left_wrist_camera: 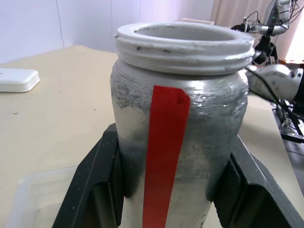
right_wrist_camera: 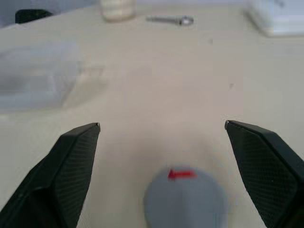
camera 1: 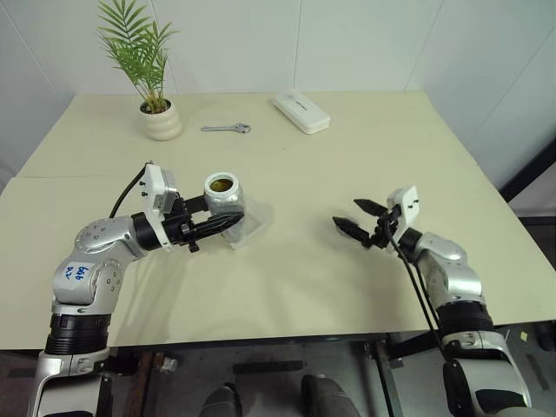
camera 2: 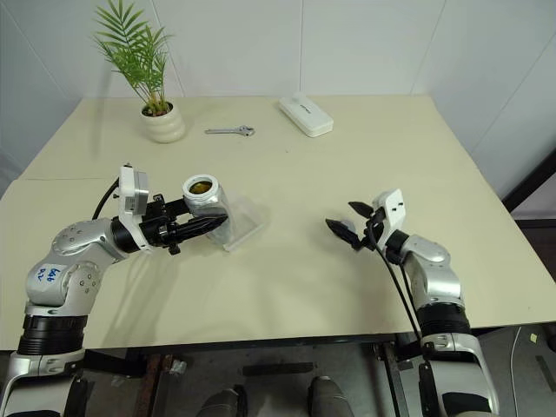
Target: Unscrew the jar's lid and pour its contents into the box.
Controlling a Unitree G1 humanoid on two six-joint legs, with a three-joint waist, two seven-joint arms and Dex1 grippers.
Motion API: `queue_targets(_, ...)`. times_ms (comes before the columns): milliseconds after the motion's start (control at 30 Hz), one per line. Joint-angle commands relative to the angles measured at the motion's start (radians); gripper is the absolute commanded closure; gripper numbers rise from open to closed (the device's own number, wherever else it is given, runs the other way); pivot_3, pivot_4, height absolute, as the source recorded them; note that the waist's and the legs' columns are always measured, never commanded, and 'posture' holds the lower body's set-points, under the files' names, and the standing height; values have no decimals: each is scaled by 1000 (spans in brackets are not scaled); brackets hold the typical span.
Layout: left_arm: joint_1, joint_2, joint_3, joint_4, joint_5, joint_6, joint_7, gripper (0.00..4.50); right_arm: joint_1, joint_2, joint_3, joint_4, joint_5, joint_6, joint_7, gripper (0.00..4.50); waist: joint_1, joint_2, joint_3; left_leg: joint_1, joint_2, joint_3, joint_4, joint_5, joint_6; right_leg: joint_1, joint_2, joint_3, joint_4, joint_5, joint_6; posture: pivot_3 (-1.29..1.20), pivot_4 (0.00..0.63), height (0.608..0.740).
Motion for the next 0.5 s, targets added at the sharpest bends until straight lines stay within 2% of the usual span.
queue_targets(33, -30, 27, 59, -1, -47, 2, -17, 2570, -48, -38, 32, -211, 58, 97, 61, 23, -1, 0, 0, 0, 0, 0, 0, 0, 0, 0, 0, 0, 0, 0, 0, 0, 150, 740)
queue_targets(233, -103, 101, 39, 167, 57, -80, -59, 2570, -107, -70, 179, -457, 99, 359, 117, 23, 1, 0, 0, 0, 0, 0, 0, 0, -1, -2, 1, 0, 3, 0, -1, 0, 150, 740)
queue_targets(400, -205, 146, -16, 334, 220, -194, -8, 2570, -100, -70, 203, -531, 112, 403, 122, 23, 18, 0, 0, -2, 0, 0, 1, 0, 0, -2, 0, -1, 0, 0, 0, 0, 150, 740)
queue_targets(500, -248, 140, -23, 383, 265, -247, 19, 2570, -82, -71, 211, -545, 99, 400, 119, 23, 29, 0, 0, -3, 0, 0, 1, 0, 1, -3, 0, -1, -1, 0, 0, 0, 150, 740)
